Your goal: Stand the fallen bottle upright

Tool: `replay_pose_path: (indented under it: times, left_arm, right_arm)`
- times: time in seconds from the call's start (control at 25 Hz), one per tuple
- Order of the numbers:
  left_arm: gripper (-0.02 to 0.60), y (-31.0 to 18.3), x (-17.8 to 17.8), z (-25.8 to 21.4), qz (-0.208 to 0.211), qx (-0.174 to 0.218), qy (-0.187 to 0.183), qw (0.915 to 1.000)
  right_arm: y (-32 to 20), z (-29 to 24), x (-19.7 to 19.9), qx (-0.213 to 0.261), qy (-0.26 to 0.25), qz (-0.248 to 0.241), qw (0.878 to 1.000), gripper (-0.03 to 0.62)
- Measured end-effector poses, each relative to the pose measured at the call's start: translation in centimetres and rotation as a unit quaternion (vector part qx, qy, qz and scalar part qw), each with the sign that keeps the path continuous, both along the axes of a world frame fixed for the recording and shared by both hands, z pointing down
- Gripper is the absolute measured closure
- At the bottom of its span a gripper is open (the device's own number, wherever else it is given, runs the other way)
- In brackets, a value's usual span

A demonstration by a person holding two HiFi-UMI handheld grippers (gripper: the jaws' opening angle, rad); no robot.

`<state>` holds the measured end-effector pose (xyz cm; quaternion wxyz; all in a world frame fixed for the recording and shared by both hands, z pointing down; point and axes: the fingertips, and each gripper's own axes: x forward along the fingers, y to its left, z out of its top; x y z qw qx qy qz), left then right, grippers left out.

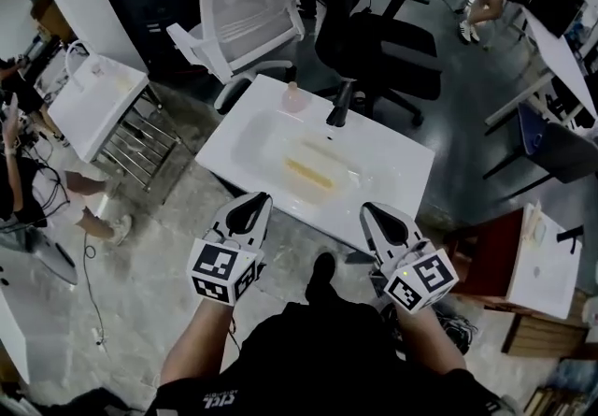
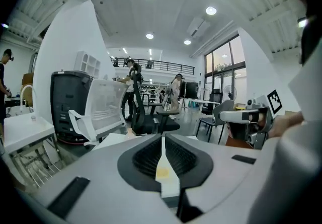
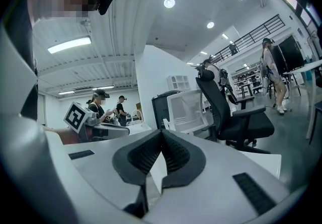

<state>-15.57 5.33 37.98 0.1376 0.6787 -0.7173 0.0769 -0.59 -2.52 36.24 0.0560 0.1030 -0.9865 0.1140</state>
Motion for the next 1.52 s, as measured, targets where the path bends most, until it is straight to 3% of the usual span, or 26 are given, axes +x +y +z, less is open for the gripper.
replay_pose_path:
  times: [0.24, 0.44, 0.84, 1.16, 1.32, 1.52]
  left_arm:
    - [0.546, -10.1, -1.9, -0.1, 0.037, -0.026, -0.023, 0.9987]
    - [0.546, -15.5, -1.2, 0.9, 0.072, -0.048, -0.043, 0.9954]
    - [0.543, -21.6, -0.3, 7.7, 0.194, -0.108, -0.058, 0.9734]
    - [0.428, -25.0, 1.0, 16.2, 0.310, -0.179, -0.083, 0.9300]
    - [0.362, -26.3, 2.1, 20.4, 0.369, -0.213, -0.113, 0.8976]
    - [0.287, -27.0, 3.5, 25.4, 0.438, -0.258, -0.147, 0.8485]
  right_arm:
    - [-9.2, 1.0, -3.3, -0.023, 0.000, 0.008, 1.000, 0.580]
    - [-13.6, 1.8, -3.0, -0.034, 0.001, 0.021, 0.999, 0.580]
    - [-18.8, 5.0, -2.4, -0.067, 0.028, 0.097, 0.993, 0.580]
    - [-20.9, 9.0, -3.6, -0.104, 0.051, 0.132, 0.984, 0.580]
    - [-21.3, 11.2, -3.3, -0.123, 0.061, 0.148, 0.979, 0.580]
    - [-21.3, 13.7, -2.1, -0.143, 0.072, 0.167, 0.973, 0.580]
